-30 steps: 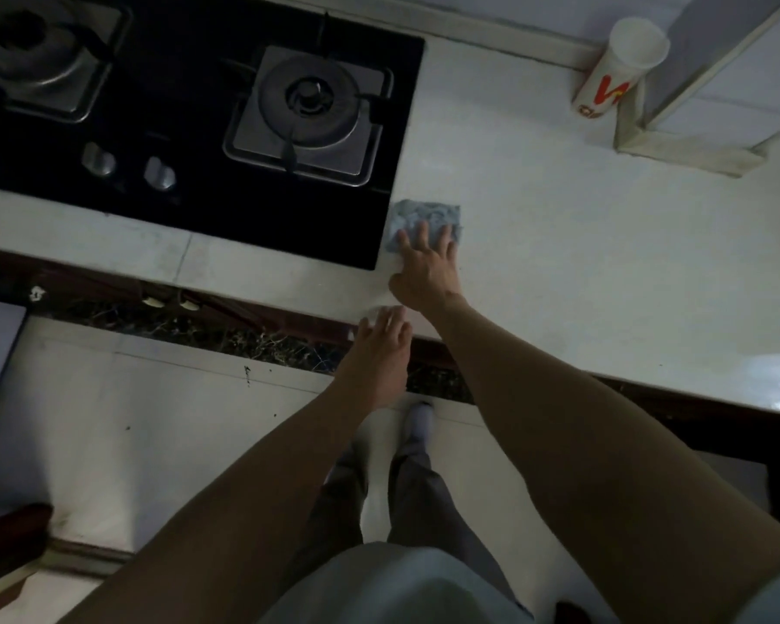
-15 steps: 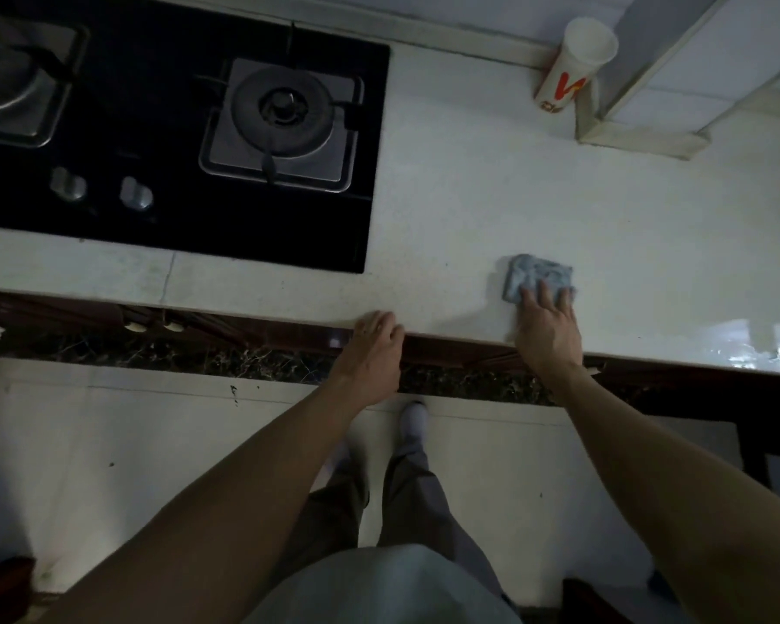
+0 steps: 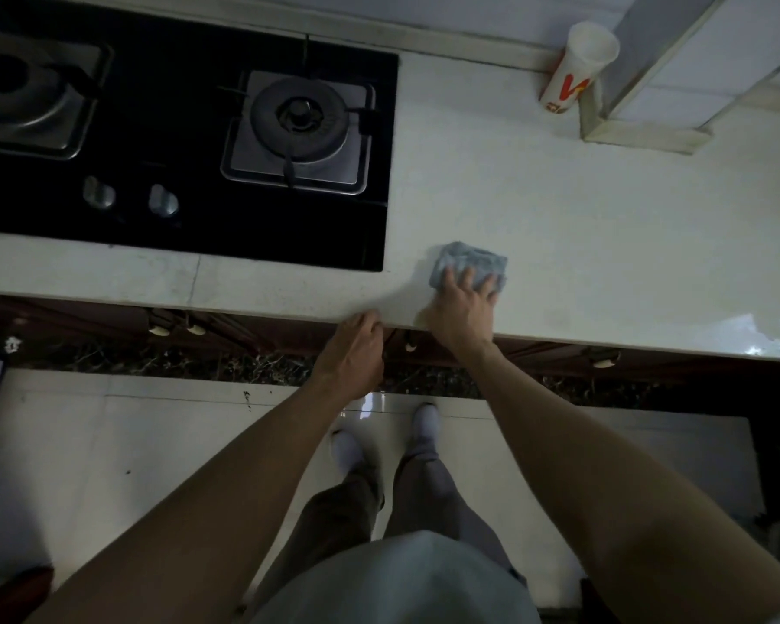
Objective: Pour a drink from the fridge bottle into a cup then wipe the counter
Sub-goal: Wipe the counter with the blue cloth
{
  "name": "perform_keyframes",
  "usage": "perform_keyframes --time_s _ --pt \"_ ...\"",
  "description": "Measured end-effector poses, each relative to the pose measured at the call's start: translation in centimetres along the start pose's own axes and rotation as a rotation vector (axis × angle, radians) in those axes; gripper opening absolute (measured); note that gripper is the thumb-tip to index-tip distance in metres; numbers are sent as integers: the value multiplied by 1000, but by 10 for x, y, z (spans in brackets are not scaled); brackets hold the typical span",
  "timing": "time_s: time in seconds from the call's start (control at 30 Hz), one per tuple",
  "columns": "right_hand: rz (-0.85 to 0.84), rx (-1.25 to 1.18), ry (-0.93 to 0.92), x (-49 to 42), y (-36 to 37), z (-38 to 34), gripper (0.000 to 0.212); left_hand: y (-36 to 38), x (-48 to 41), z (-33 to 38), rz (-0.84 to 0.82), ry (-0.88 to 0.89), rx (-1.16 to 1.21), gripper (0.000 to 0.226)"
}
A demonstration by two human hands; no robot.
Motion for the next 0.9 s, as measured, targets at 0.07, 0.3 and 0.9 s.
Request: perform_keyframes --time_s 0.07,0.3,0.9 --pt "-18 -2 -100 4 7 -30 74 -3 5 -6 20 -30 2 44" --pt "-37 63 -290 46 29 -65 77 -1 17 -20 62 -121 68 40" --pt "43 78 -453 55 12 61 76 6 -22 38 -20 -51 24 40"
Point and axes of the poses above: each hand's wrist, its own x-axis away from the middle knuckle, its own y-axis out of the palm, z = x × y, the point moved 4 cm from there along -x, towards the middle knuckle, and after that the axes turned 4 degrees about z, right-handed, at the moved point
